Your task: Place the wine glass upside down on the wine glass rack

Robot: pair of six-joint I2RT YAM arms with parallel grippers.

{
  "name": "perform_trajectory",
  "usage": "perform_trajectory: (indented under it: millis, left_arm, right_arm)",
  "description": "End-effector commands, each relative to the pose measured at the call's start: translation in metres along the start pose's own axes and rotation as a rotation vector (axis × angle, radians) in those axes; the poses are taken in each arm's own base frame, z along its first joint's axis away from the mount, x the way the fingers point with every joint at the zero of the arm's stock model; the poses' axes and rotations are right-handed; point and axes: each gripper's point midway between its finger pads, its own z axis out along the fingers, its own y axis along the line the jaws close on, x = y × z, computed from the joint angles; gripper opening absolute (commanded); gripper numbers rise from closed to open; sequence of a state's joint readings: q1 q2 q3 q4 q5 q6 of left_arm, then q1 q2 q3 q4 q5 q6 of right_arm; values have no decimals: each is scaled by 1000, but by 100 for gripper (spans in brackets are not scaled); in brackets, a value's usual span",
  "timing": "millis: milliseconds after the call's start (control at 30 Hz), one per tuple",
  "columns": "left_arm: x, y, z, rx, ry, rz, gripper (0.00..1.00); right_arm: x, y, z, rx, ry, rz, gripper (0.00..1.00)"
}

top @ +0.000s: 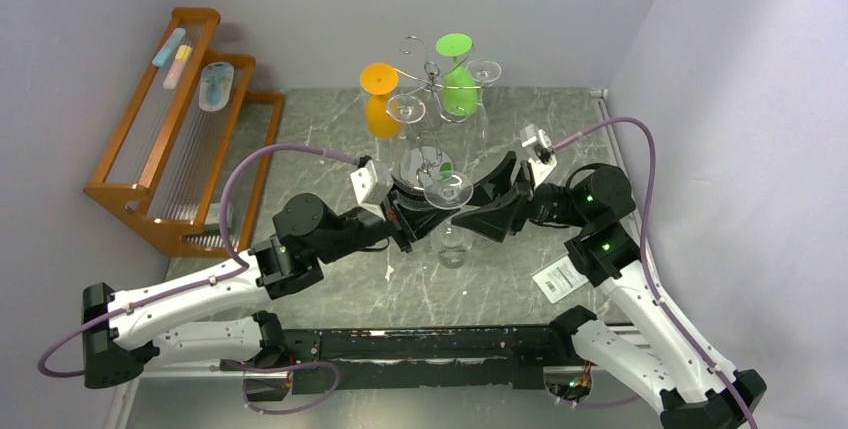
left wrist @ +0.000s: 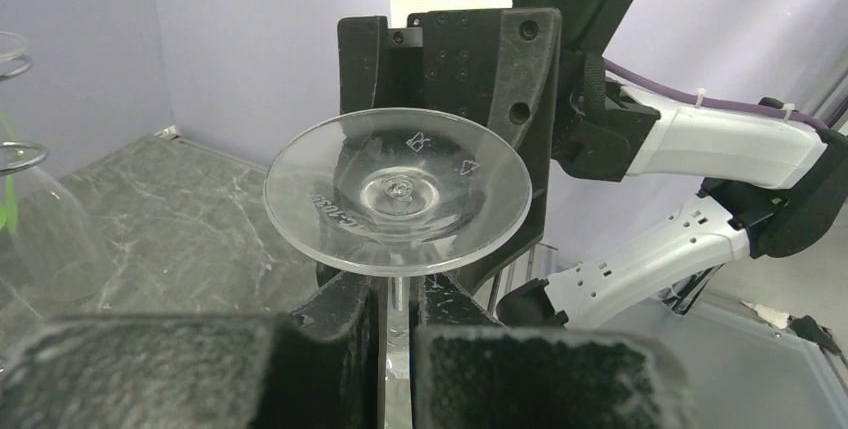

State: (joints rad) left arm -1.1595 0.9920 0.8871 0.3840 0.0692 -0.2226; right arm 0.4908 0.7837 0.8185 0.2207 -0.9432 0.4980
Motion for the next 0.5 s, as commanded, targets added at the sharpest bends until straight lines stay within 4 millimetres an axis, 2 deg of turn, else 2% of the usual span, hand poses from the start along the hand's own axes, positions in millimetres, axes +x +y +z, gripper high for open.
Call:
perform_trajectory:
  millis: [0, 167, 467]
  left_arm:
    - [-35, -16, 6, 70, -98, 6, 5]
    - [-34, -19, 9, 90, -104, -16, 5]
    - [-61, -23, 13, 89, -175, -56, 5]
  right_arm:
    - [7, 7, 3, -52, 12, 9, 50]
    - [14, 5, 8, -62, 28, 18, 41]
    - [25, 11, 6, -96, 44, -12, 15]
